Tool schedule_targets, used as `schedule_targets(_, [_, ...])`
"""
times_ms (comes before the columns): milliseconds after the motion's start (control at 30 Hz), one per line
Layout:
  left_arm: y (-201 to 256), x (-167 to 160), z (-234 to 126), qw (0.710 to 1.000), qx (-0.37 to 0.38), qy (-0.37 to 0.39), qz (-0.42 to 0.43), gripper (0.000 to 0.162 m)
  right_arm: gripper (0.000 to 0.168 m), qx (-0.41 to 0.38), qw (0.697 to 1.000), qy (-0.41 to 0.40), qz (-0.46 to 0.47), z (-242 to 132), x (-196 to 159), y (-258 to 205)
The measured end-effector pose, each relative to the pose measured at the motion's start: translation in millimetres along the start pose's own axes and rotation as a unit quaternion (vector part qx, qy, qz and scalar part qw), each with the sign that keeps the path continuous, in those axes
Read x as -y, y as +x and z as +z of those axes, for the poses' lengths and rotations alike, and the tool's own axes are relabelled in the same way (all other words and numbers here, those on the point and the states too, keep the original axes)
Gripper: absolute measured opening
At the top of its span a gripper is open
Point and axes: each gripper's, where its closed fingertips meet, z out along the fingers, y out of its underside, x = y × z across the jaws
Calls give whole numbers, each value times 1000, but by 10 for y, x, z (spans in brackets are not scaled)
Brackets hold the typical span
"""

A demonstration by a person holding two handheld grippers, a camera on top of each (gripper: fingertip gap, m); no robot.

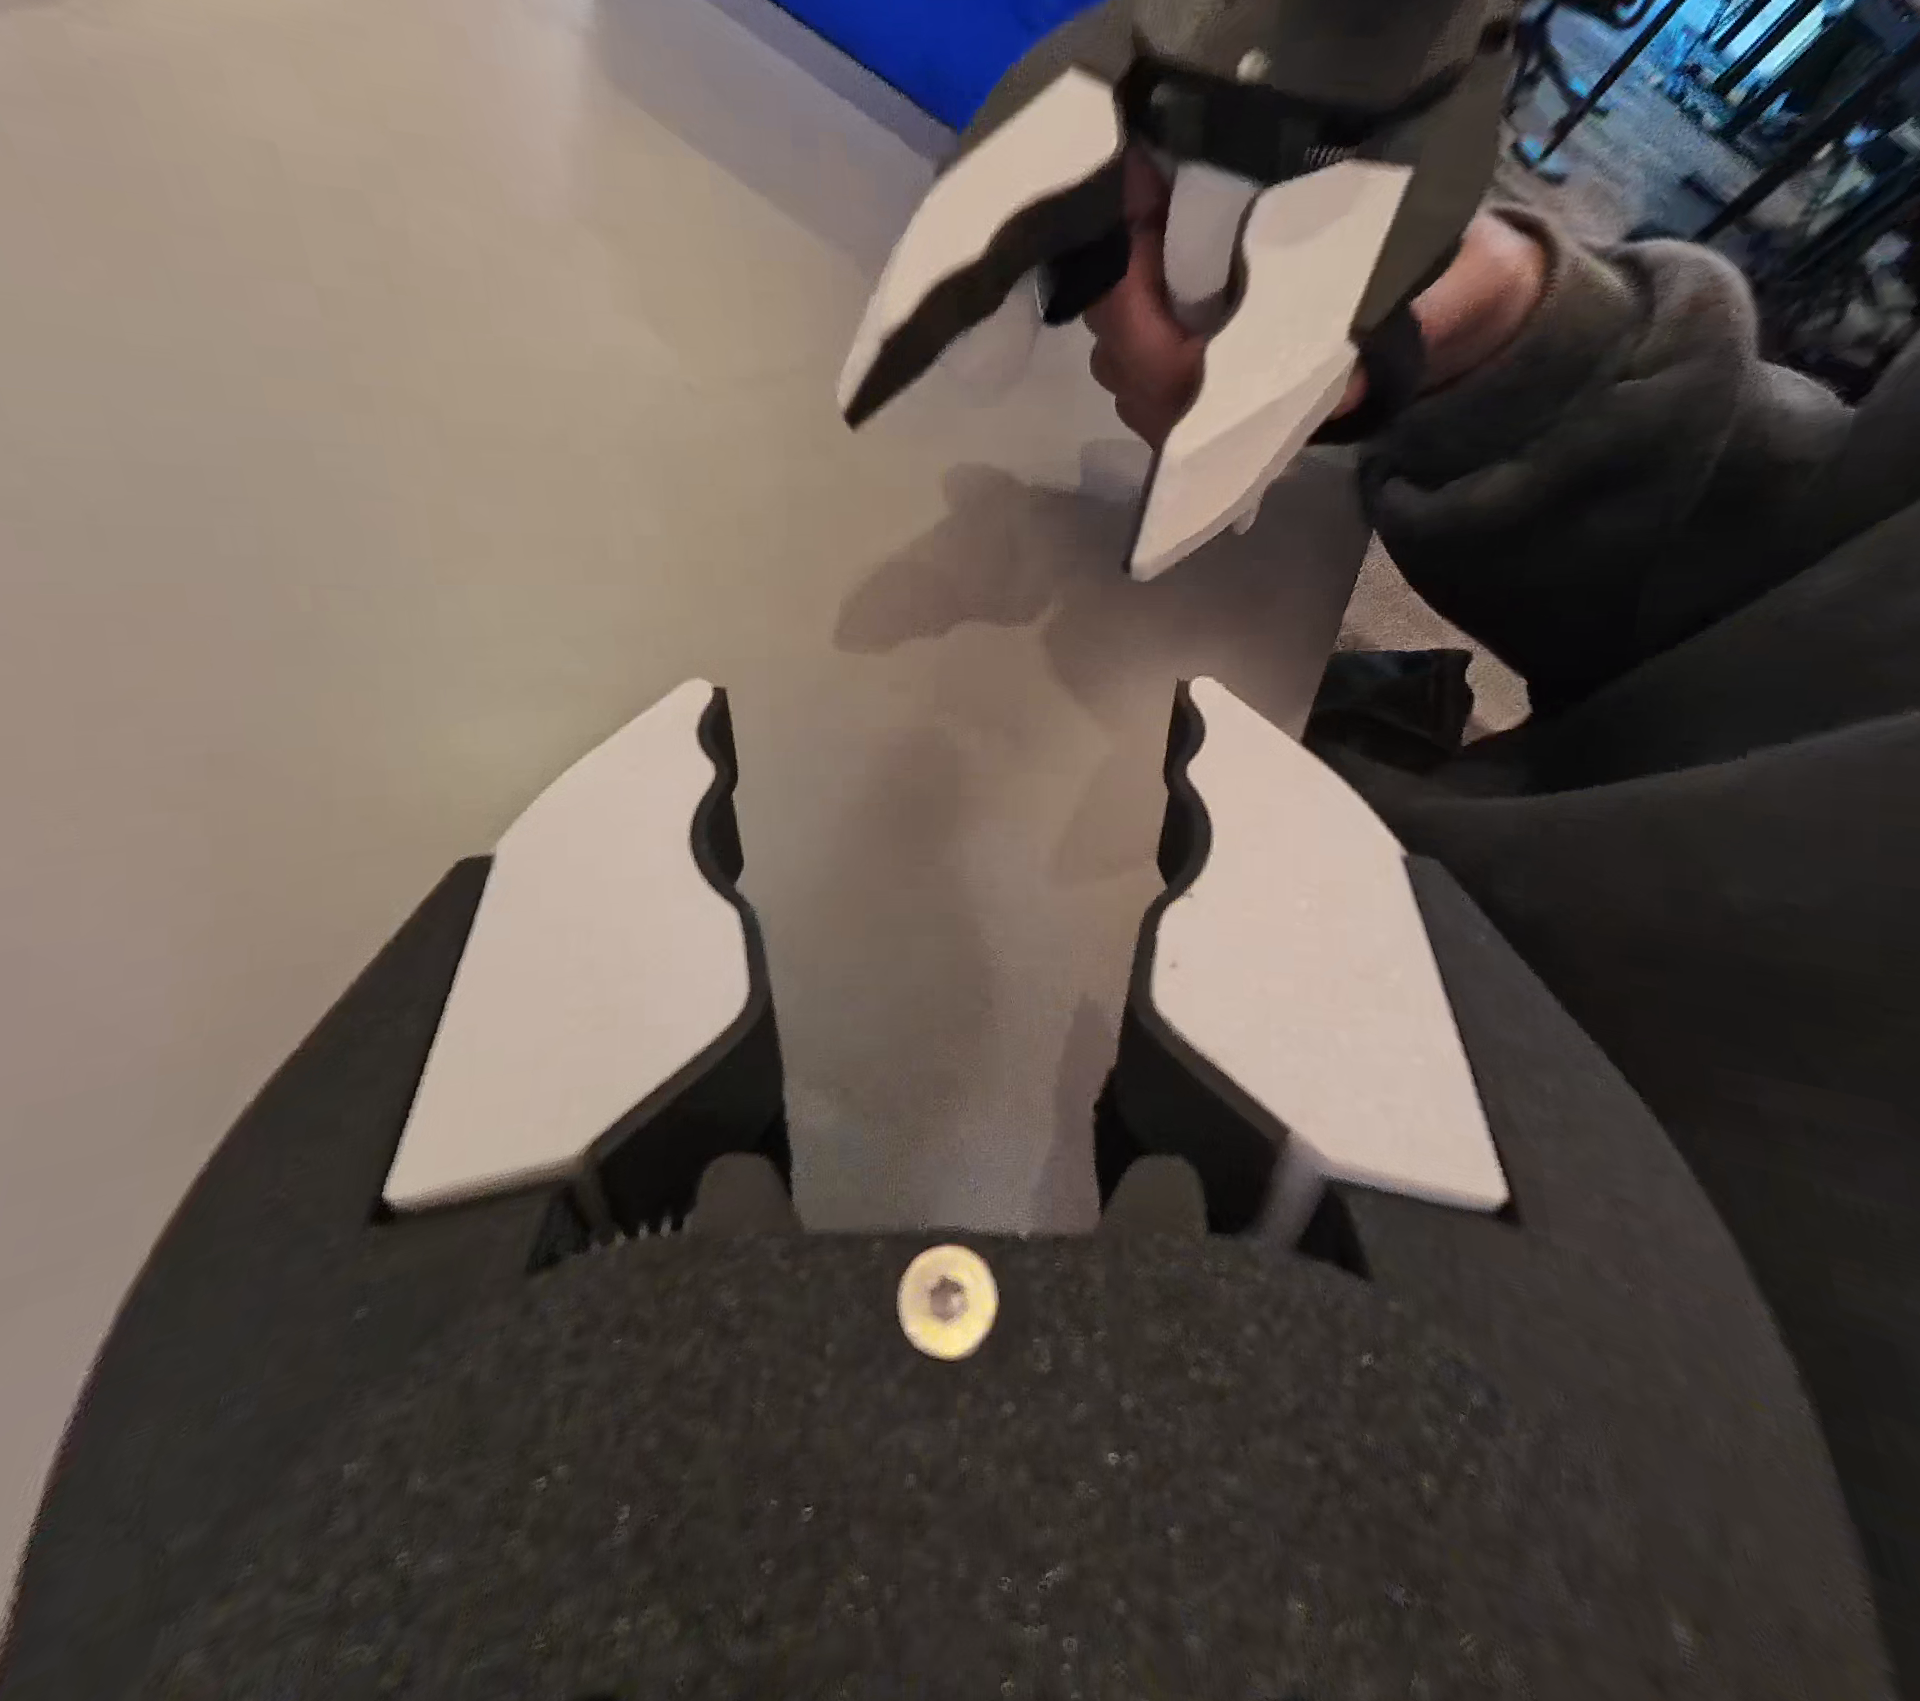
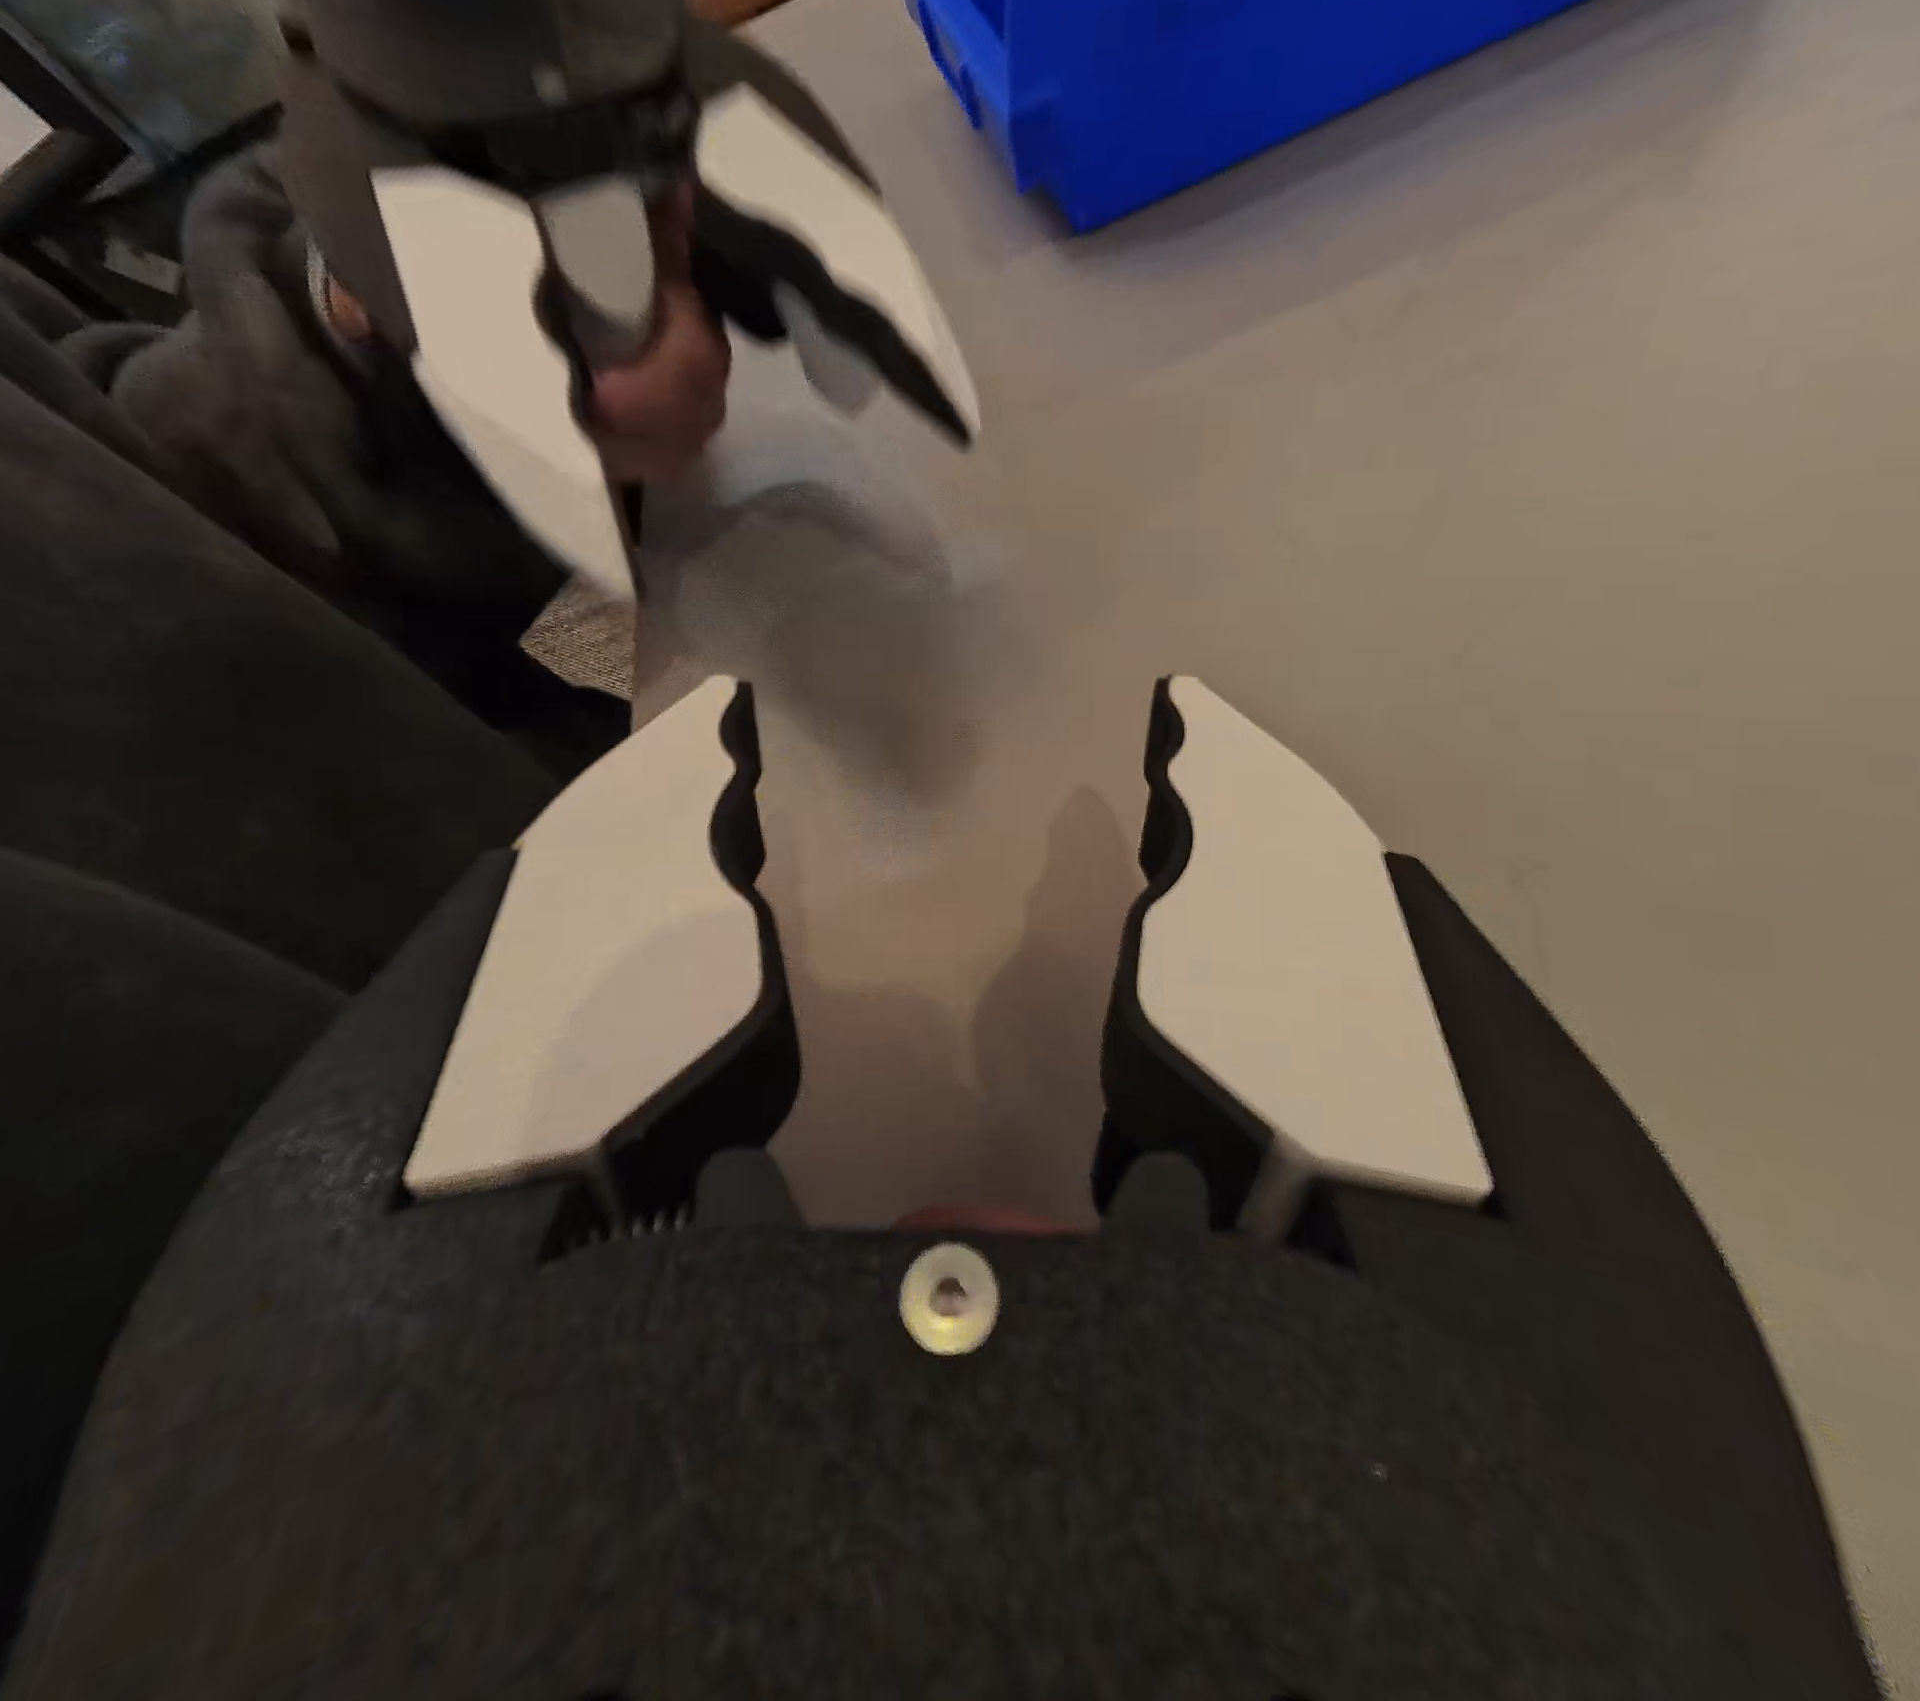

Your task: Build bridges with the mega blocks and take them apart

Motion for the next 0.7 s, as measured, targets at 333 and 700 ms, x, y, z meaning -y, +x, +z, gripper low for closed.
schedule_targets(333, [-1939,962,-1364,908,225,-258,243,80,70,20,998,52,16,-273,-2,-7])
schedule_targets(700, [-3572,649,-1282,817,118,-508,247,91,70,15,999,39,31,-257,-91,29])
